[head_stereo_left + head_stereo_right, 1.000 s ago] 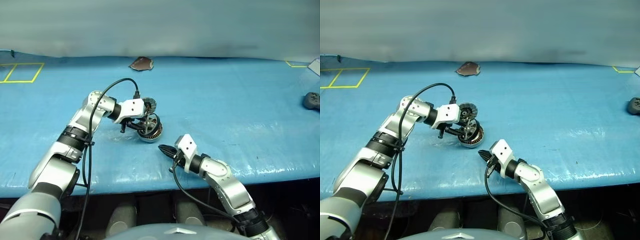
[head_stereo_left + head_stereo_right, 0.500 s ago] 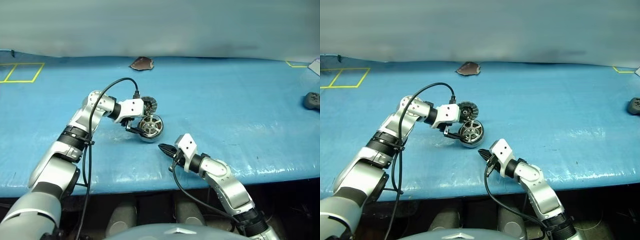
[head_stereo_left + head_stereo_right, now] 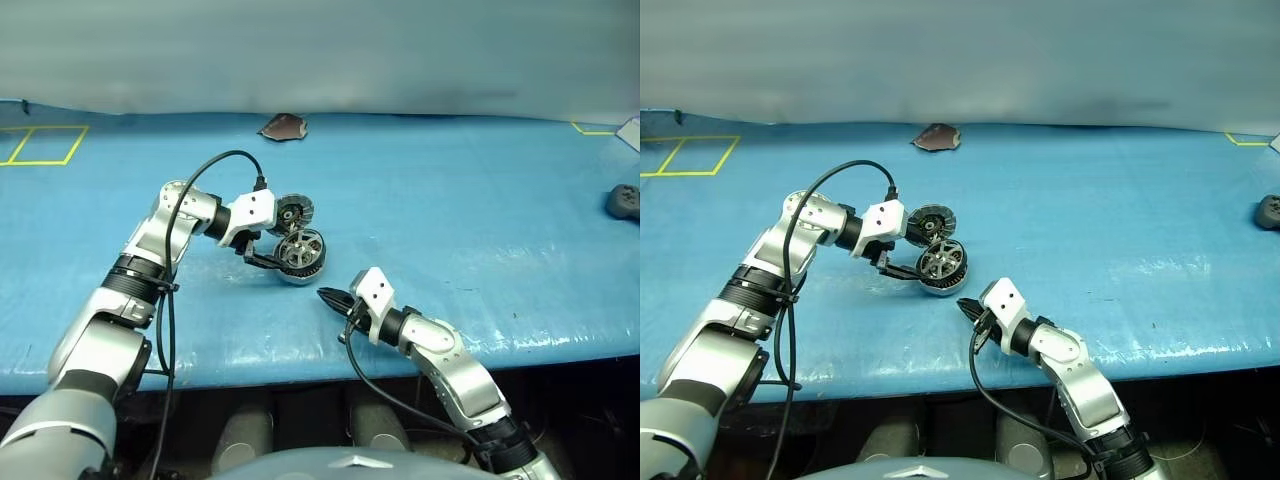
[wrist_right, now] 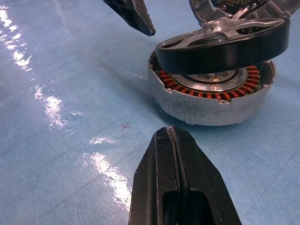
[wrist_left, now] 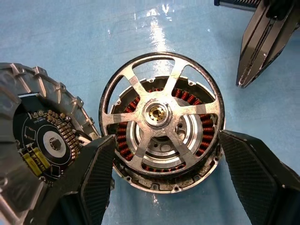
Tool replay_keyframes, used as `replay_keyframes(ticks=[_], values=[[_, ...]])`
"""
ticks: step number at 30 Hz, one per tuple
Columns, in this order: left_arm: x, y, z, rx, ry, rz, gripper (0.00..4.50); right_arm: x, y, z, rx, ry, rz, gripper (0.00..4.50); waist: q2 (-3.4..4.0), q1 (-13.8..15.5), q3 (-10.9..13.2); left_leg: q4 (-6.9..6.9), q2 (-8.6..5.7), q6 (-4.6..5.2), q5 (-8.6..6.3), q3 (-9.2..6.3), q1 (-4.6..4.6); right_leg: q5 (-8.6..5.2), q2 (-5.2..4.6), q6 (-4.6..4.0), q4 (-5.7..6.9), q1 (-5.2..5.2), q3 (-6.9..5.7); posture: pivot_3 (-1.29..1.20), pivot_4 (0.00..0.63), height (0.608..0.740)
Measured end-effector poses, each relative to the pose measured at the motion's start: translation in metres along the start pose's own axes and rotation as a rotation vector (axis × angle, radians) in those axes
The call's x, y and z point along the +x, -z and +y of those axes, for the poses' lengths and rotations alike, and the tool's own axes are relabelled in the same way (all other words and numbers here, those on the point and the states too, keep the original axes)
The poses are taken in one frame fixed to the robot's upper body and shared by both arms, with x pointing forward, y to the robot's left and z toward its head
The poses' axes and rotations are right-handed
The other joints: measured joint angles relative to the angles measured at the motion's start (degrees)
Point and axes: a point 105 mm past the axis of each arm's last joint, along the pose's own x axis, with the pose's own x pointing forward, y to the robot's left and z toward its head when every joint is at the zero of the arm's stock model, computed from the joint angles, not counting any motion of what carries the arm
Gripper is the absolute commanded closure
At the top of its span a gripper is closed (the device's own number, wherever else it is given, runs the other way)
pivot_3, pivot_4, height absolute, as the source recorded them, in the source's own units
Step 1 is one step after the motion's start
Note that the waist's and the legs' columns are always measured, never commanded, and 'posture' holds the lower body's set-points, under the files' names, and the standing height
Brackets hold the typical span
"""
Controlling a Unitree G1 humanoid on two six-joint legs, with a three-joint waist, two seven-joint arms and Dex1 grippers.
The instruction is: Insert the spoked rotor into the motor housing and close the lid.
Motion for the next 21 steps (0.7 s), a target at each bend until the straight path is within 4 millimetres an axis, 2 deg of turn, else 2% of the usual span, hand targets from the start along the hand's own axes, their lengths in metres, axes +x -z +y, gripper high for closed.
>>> replay_keyframes(ticks=[9,14,17,21], values=[[-0.009,0.005,-0.006,-0.03,-0.028,-0.013,0.67,-0.001,-0.001,-0.002,-0.021,0.012,0.006,4.5,0.0,-0.01,0.0,-0.03,0.0,0.0,0.0,0.0,0.0,0.0,0.0,-0.01,0.0,-0.01,0.01,0.0,0.15,0.74],[-0.01,0.017,-0.017,-0.045,-0.026,0.009,0.67,-0.003,-0.002,-0.006,-0.036,0.018,0.015,4.5,0.0,0.05,0.0,-0.02,0.0,0.0,0.0,0.01,0.0,0.0,-0.01,-0.01,-0.01,-0.01,0.02,0.0,0.15,0.74],[-0.012,0.024,-0.022,-0.05,-0.026,0.026,0.67,-0.007,-0.004,-0.013,-0.064,0.041,0.033,4.5,0.0,0.09,0.0,-0.02,0.0,0.0,0.0,0.01,0.0,0.0,-0.01,-0.01,-0.01,-0.02,0.02,0.0,0.15,0.74],[-0.009,0.032,-0.03,-0.043,-0.024,0.029,0.67,-0.014,-0.004,-0.032,-0.111,0.119,0.1,4.5,0.0,0.23,0.0,-0.02,0.0,0.0,0.0,0.02,0.0,0.0,-0.02,-0.01,-0.01,-0.02,0.02,0.0,0.15,0.74]])
